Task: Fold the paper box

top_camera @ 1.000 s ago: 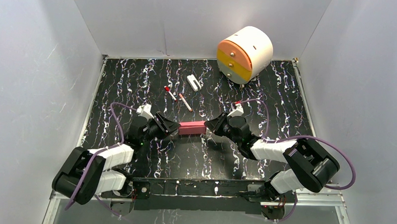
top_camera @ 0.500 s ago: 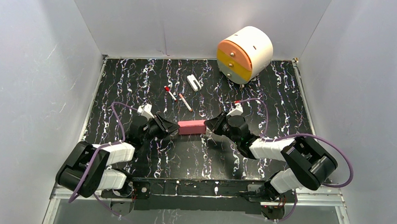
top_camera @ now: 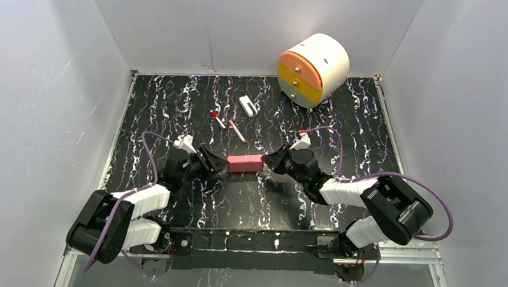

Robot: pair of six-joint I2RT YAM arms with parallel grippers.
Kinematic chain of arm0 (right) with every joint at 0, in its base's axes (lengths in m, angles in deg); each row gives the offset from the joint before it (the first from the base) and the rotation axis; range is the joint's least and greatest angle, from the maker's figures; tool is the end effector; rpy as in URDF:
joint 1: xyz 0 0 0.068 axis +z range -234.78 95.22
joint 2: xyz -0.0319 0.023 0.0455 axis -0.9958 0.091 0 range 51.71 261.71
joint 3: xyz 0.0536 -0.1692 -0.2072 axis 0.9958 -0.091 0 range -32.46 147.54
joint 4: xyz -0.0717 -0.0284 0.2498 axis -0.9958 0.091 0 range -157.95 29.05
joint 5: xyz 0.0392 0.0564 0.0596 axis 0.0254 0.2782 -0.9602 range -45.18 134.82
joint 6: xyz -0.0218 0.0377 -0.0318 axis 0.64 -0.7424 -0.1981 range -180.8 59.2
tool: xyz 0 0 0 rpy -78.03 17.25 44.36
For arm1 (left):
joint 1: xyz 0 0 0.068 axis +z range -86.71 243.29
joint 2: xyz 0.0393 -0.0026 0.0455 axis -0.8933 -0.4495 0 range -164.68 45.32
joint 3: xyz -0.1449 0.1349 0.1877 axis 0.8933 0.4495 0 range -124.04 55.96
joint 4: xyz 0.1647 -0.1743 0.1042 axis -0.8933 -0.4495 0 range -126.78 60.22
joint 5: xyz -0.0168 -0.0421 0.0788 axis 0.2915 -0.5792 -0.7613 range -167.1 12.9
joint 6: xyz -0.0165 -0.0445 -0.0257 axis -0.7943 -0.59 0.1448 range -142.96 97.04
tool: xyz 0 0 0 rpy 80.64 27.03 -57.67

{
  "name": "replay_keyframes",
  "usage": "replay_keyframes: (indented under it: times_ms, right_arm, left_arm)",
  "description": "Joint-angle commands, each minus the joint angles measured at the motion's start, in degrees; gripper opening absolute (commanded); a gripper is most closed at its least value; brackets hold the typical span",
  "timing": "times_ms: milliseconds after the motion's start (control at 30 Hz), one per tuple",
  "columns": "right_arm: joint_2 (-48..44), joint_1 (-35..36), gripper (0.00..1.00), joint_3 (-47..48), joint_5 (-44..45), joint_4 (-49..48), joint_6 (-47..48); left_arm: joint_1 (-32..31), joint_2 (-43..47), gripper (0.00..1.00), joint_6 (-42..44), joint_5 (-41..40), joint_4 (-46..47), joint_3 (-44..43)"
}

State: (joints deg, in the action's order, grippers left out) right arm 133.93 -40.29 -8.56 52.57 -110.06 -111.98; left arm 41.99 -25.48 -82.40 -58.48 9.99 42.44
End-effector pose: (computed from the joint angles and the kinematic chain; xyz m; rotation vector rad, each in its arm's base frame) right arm 0.1953 0.1851 0.1677 0.2160 1.9707 1.0116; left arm 0.1997 -0.0901 0.1566 -0.4373 2.0197 -1.2303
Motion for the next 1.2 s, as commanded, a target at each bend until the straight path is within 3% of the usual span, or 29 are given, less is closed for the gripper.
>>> replay_keyframes:
  times_ms: [0,200,467,667,867,1167]
  right_arm:
    - [2.7,0.9,0.18,-0.9,-1.4,13.1,3.9]
    - [2.5,0.9,0.18,0.8,-1.8,14.0,4.6]
    - [2.3,0.9,0.18,1.7,-3.0,14.9,5.4]
    - [1.2,0.3,0.26,5.6,-5.0,20.2,9.5]
    - [-3.3,-4.8,0.32,6.3,-14.0,21.9,11.7]
    - [-0.4,-7.4,0.29,5.5,-23.0,17.8,15.5]
  left_arm:
    - [0.7,6.4,0.54,1.4,-0.1,-6.2,-2.9]
    - [1.5,7.2,0.57,2.8,-0.8,-6.7,-4.9]
    - [1.8,-3.1,0.37,3.3,2.9,-2.0,-5.5]
    - [1.9,-6.8,0.26,7.0,1.6,-3.5,-5.5]
    - [1.8,-8.2,0.22,8.7,1.1,-4.4,-5.0]
    - [1.9,-8.1,0.20,8.5,1.2,-4.2,-5.0]
